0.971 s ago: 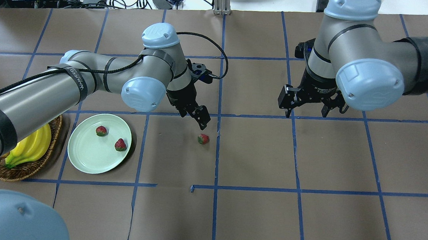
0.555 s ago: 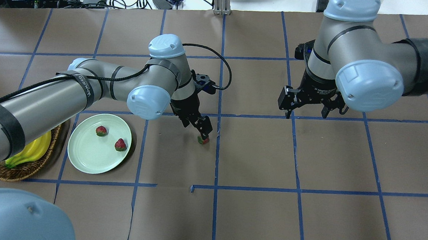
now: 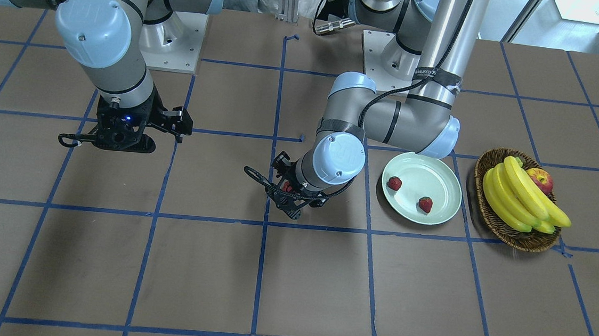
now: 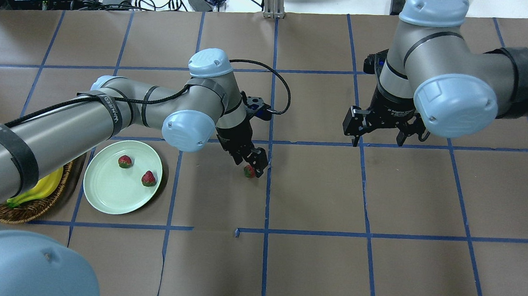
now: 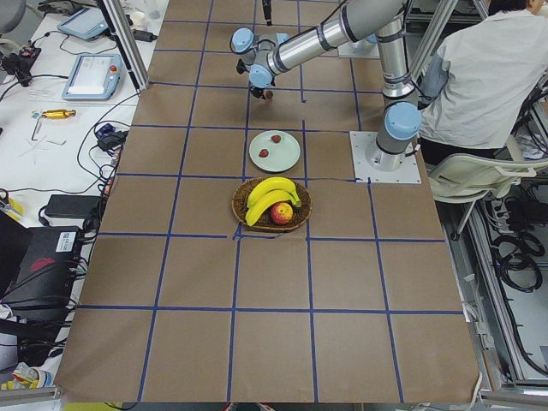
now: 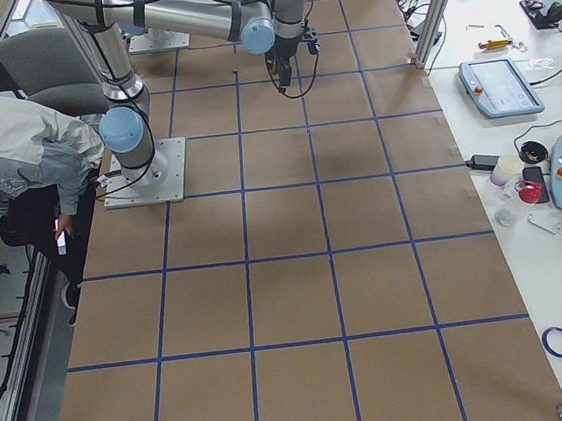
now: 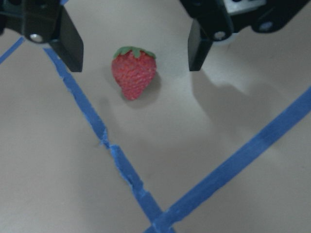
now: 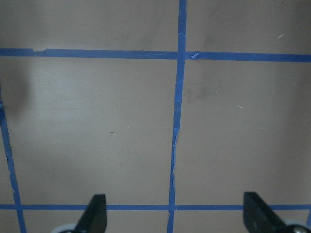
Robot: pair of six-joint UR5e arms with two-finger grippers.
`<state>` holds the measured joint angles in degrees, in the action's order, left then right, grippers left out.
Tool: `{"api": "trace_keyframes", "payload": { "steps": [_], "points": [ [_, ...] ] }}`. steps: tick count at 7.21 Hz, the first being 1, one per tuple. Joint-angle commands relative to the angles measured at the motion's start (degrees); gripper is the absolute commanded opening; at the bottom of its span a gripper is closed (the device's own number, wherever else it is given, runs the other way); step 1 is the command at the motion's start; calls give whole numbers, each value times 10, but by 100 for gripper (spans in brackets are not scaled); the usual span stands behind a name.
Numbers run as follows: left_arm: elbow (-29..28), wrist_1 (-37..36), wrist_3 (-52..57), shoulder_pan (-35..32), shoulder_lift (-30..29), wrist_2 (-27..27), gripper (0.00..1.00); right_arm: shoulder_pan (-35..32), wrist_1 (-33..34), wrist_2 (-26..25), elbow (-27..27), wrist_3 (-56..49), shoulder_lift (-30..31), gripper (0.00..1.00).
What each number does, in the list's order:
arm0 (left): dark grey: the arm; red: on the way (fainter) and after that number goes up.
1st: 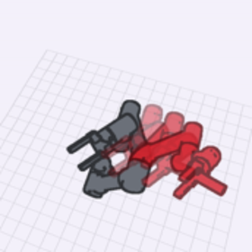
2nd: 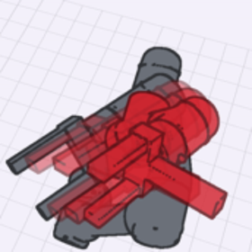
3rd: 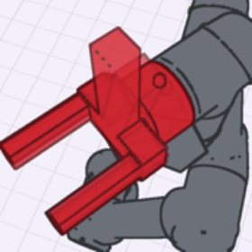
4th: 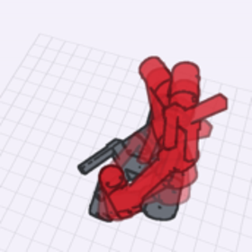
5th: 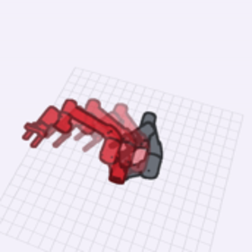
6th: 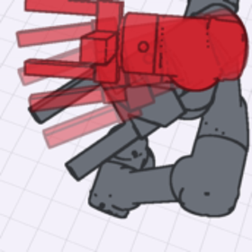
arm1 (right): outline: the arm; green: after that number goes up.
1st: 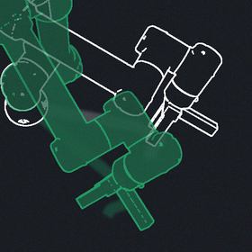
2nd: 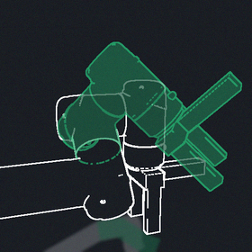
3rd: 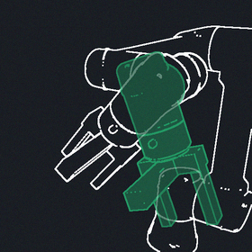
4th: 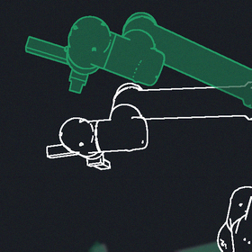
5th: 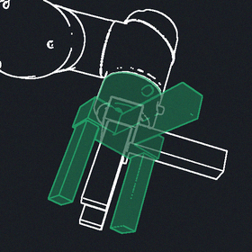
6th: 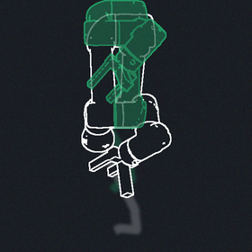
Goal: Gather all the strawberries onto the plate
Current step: 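Lower the left gripper and close it on the last strawberry, then carry the last strawberry over the plate and release it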
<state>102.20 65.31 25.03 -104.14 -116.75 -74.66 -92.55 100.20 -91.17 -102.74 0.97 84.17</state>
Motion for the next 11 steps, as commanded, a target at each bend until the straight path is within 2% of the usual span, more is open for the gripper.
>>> {"api": "trace_keyframes", "payload": {
  "steps": [1,2,3,4,6,8,10,11],
  "points": [
    [0,1,2,-1,-1,0,44,0,0,0,0,0,-3,100],
    [0,1,2,-1,-1,-3,22,0,0,0,0,0,-4,100],
    [0,1,2,-1,-1,-5,16,0,0,0,0,0,-4,100],
    [-1,1,2,-1,-2,-8,0,0,1,0,0,0,-4,100],
    [-4,3,3,-1,13,-30,0,0,1,0,0,0,-4,100],
    [-16,26,4,5,42,-75,0,0,1,-1,1,1,-4,100],
    [-56,108,9,36,69,-80,0,0,1,-1,1,0,-4,100],
    [-66,156,25,67,84,-110,0,0,2,-1,1,0,-4,100]
  ]
}}
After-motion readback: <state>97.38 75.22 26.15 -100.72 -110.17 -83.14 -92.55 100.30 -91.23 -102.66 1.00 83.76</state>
